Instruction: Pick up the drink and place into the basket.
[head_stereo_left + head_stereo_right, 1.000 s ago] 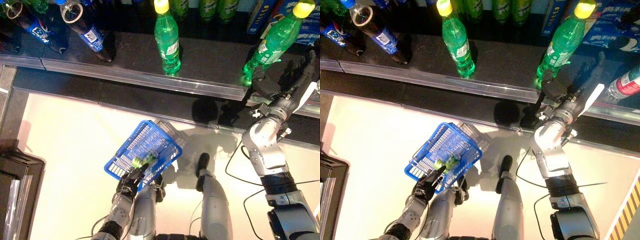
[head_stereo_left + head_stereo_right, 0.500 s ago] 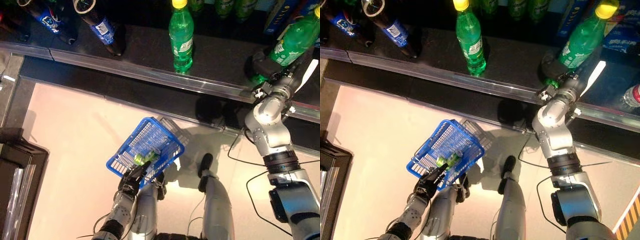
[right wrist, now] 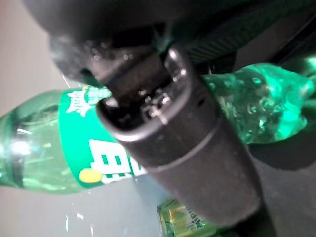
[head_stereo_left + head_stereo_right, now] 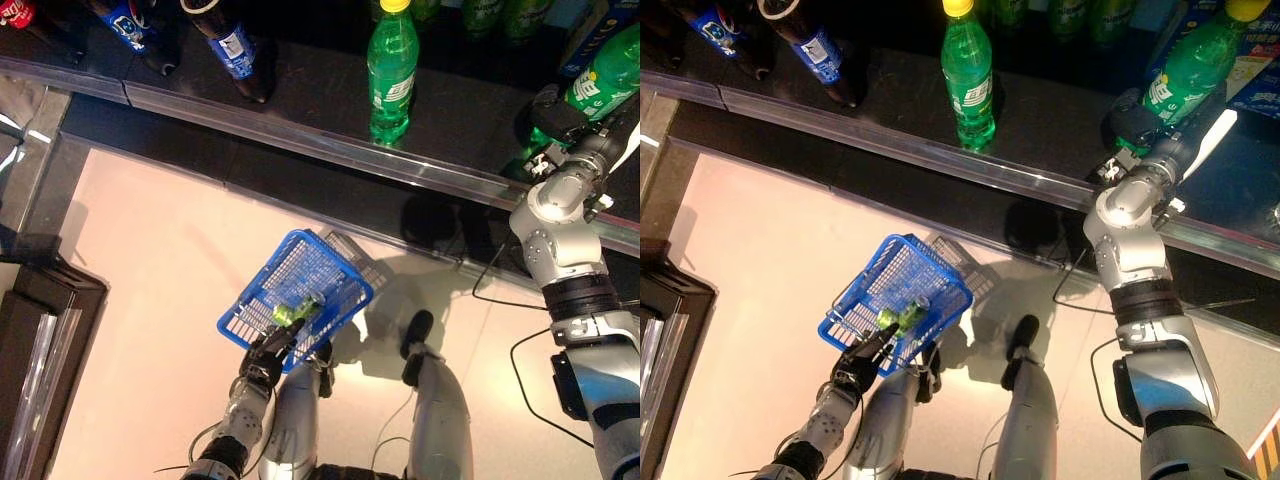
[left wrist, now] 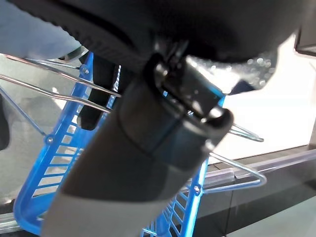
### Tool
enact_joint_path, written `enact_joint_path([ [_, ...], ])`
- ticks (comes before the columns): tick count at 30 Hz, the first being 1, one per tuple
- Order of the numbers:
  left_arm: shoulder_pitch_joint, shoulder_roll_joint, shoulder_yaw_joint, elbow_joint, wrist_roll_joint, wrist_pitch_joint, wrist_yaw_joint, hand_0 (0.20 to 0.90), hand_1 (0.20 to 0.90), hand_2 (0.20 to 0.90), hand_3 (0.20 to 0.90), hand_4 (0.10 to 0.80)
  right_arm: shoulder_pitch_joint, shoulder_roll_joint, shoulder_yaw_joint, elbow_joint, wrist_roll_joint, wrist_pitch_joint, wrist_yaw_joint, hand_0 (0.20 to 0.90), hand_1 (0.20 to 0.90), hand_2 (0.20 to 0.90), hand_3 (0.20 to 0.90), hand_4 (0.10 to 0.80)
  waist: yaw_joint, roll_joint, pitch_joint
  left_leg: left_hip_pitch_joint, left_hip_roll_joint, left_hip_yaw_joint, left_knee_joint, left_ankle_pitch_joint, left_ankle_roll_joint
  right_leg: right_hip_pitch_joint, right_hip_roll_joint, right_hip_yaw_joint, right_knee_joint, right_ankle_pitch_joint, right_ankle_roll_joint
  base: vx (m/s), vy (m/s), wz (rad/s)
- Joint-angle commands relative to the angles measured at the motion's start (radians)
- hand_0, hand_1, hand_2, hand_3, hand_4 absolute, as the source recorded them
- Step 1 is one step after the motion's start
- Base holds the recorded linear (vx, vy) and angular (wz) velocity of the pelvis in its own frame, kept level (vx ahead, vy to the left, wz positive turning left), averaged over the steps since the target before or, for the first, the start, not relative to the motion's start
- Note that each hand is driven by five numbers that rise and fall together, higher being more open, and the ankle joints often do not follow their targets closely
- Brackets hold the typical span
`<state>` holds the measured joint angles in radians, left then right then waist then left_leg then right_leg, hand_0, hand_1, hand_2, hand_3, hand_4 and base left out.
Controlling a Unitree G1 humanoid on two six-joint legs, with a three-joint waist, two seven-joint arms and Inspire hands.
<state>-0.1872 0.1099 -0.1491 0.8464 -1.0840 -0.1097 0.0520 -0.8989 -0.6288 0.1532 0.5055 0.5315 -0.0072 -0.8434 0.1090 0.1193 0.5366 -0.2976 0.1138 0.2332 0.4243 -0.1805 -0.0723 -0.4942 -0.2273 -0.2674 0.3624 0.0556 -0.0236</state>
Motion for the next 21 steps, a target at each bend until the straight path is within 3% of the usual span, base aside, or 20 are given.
enact_joint_path([
  [1, 0.178, 0.105, -0.044, -0.042, -0.011, -0.017, -0.01, 0.3, 0.3, 0.3, 0.2, 0.1, -0.125, -0.106, 0.007, -0.08, -0.034, -0.102, 0.012, 0.3, 0.3, 0.3, 0.2, 0.1, 0.007, 0.004, -0.017, -0.091, 0.013, -0.07, 0.028, 0.168, -0.017, 0.076, -0.045, -0.02, 0.084, -0.13, 0.086, 0.0, 0.0, 0.0],
  [3, 0.175, 0.104, -0.04, -0.049, -0.013, -0.015, -0.007, 0.3, 0.3, 0.3, 0.2, 0.1, -0.119, -0.112, 0.001, -0.093, -0.04, -0.098, 0.018, 0.3, 0.3, 0.3, 0.2, 0.1, 0.004, 0.003, -0.017, -0.098, 0.014, -0.057, 0.027, 0.189, -0.006, 0.073, -0.05, -0.03, 0.076, -0.11, 0.073, -0.069, 0.028, -0.01],
  [10, 0.191, 0.099, -0.021, -0.055, -0.03, -0.039, -0.028, 0.3, 0.3, 0.3, 0.2, 0.1, -0.074, -0.115, -0.026, -0.174, -0.072, -0.093, 0.032, 0.3, 0.3, 0.3, 0.2, 0.1, -0.006, 0.0, -0.017, -0.08, 0.019, -0.049, 0.046, 0.189, -0.006, 0.1, -0.05, -0.029, 0.081, -0.122, 0.067, -0.013, 0.01, 0.0],
  [21, 0.229, 0.085, 0.101, -0.111, -0.078, -0.121, -0.034, 0.3, 0.3, 0.3, 0.2, 0.1, 0.197, -0.063, -0.114, -0.552, -0.209, -0.112, 0.128, 0.3, 0.3, 0.3, 0.2, 0.1, -0.052, -0.021, -0.042, 0.015, 0.047, -0.025, 0.067, 0.206, -0.023, 0.208, -0.041, -0.026, 0.088, -0.16, 0.058, -0.002, 0.039, 0.01],
])
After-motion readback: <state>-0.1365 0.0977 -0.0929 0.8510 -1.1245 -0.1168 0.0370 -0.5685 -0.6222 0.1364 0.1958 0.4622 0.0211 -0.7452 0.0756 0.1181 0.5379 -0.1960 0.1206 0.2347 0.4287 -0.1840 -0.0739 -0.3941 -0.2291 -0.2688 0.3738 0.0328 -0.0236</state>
